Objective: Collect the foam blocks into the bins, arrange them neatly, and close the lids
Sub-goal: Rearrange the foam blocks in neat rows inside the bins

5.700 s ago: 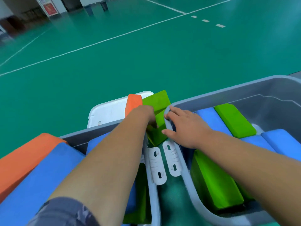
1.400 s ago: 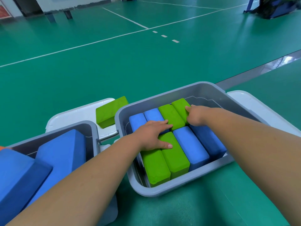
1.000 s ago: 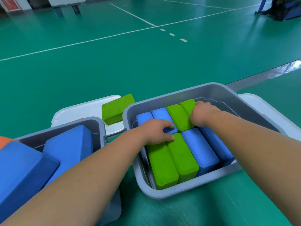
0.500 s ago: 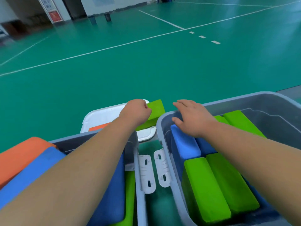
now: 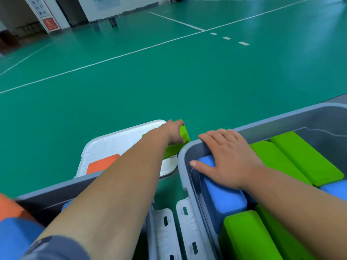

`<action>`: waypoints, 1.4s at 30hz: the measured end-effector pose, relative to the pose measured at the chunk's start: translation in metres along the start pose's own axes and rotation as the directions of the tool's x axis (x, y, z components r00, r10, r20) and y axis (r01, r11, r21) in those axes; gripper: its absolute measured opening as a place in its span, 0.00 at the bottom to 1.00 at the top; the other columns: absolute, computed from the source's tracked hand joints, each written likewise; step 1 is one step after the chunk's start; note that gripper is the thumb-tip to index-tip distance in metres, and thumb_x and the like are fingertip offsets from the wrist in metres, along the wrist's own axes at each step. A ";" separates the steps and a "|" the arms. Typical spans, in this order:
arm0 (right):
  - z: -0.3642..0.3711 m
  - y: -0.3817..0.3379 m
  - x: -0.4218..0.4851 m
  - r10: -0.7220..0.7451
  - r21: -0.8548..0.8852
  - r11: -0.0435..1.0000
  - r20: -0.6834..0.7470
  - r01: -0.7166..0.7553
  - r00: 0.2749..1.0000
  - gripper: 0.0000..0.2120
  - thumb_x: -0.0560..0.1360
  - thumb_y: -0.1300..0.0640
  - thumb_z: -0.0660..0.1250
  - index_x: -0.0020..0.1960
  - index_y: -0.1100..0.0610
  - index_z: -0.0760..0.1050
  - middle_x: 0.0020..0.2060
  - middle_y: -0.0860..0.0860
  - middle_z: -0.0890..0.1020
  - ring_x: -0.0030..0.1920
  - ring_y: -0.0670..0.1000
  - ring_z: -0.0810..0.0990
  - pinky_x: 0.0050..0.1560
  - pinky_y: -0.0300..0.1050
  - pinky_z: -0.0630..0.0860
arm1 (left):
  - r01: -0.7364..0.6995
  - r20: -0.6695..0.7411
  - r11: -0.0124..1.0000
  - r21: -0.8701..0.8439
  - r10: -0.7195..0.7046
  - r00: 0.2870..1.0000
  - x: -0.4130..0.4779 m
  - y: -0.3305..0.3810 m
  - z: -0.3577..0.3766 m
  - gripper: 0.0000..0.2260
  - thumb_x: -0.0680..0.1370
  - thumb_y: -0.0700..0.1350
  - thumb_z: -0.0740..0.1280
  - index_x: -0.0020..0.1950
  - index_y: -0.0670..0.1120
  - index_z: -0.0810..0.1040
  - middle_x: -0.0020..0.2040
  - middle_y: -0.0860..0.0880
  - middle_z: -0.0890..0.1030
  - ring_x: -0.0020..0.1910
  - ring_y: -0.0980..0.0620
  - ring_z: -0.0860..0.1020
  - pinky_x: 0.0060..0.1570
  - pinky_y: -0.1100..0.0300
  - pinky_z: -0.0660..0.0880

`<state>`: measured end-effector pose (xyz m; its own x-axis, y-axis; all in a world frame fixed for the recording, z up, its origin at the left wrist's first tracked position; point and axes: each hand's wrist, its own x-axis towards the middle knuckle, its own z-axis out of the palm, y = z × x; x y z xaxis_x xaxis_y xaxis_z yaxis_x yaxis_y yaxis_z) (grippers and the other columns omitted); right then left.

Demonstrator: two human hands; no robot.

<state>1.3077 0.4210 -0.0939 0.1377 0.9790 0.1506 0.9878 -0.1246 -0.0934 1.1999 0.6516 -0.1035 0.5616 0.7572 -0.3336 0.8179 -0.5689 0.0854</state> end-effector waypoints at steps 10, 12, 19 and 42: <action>0.009 0.000 0.000 0.024 0.022 0.999 -0.011 -0.023 1.000 0.44 0.75 0.21 0.44 0.80 0.47 0.61 0.76 0.46 0.67 0.76 0.52 0.62 0.80 0.56 0.54 | -0.011 -0.002 0.995 -0.100 0.011 1.000 -0.006 0.012 0.008 0.33 0.79 0.53 0.70 0.82 0.48 0.63 0.78 0.44 0.70 0.74 0.42 0.71 0.69 0.50 0.70; 0.008 0.000 0.002 0.024 0.010 1.000 -0.010 -0.024 1.000 0.43 0.75 0.22 0.45 0.80 0.48 0.62 0.75 0.47 0.68 0.76 0.53 0.63 0.80 0.57 0.55 | 0.007 0.034 1.000 -0.017 -0.007 0.999 -0.017 0.014 0.000 0.29 0.80 0.54 0.68 0.79 0.46 0.68 0.77 0.44 0.72 0.73 0.42 0.72 0.69 0.51 0.71; -0.010 -0.028 0.016 0.205 0.036 0.977 0.111 -0.210 0.973 0.52 0.70 0.18 0.40 0.72 0.56 0.71 0.70 0.57 0.74 0.74 0.60 0.66 0.78 0.63 0.57 | 0.094 0.173 0.932 0.350 -0.163 0.971 -0.097 -0.007 -0.039 0.21 0.81 0.63 0.63 0.65 0.49 0.77 0.68 0.43 0.78 0.62 0.40 0.76 0.66 0.46 0.73; -0.077 -0.100 0.059 0.347 -0.310 0.932 0.616 -0.187 0.707 0.38 0.78 0.29 0.59 0.80 0.48 0.58 0.80 0.64 0.57 0.78 0.67 0.59 0.78 0.62 0.55 | 0.297 0.357 0.946 0.132 -0.325 0.876 -0.232 -0.048 -0.027 0.51 0.75 0.76 0.59 0.83 0.54 0.32 0.85 0.49 0.36 0.81 0.28 0.44 0.73 0.28 0.58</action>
<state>1.2222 0.4784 0.0002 0.3954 0.7486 -0.5323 0.9175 -0.3493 0.1903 1.0334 0.5116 -0.0048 0.1810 0.7336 -0.6550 0.9238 -0.3553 -0.1427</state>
